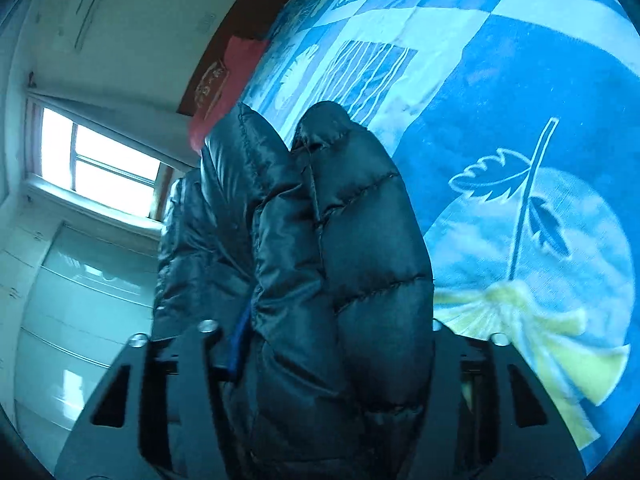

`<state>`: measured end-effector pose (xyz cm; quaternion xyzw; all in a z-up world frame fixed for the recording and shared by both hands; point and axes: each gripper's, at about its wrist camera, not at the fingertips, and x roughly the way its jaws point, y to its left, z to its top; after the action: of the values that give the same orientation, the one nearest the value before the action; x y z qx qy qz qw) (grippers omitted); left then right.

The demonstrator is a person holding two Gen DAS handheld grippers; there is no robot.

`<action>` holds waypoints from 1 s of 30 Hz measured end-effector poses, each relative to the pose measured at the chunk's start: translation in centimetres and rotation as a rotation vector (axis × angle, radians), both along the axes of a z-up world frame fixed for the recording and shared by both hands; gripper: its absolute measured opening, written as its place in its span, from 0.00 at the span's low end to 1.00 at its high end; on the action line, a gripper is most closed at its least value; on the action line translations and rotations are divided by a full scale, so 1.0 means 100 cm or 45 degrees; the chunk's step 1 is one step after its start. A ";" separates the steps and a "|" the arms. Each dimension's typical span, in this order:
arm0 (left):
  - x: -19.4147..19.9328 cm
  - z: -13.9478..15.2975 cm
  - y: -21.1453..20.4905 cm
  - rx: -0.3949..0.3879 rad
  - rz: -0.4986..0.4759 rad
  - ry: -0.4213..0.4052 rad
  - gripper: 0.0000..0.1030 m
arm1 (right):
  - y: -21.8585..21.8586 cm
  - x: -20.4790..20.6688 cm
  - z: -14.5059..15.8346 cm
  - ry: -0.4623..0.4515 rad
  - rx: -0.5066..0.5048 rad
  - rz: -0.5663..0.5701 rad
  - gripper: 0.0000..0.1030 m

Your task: Fold large clothes

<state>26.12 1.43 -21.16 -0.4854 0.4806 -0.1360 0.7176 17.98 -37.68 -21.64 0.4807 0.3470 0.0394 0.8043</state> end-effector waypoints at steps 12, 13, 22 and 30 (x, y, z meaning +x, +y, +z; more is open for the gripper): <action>0.015 0.023 0.032 -0.003 0.000 -0.094 0.71 | 0.057 0.027 0.037 -0.148 0.001 0.115 0.33; 0.019 0.028 0.045 0.003 0.022 -0.108 0.71 | 0.067 0.037 0.038 -0.156 0.016 0.138 0.33; 0.048 0.030 0.127 0.050 0.160 -0.105 0.71 | 0.140 0.106 0.027 -0.139 0.080 0.267 0.32; 0.056 0.001 0.141 0.042 0.155 -0.085 0.71 | 0.146 0.107 0.009 -0.090 0.062 0.245 0.35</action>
<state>31.71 15.48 -21.03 -0.4970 0.4281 -0.1001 0.7481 28.69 -23.11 -20.76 0.4628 0.3618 0.1420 0.7967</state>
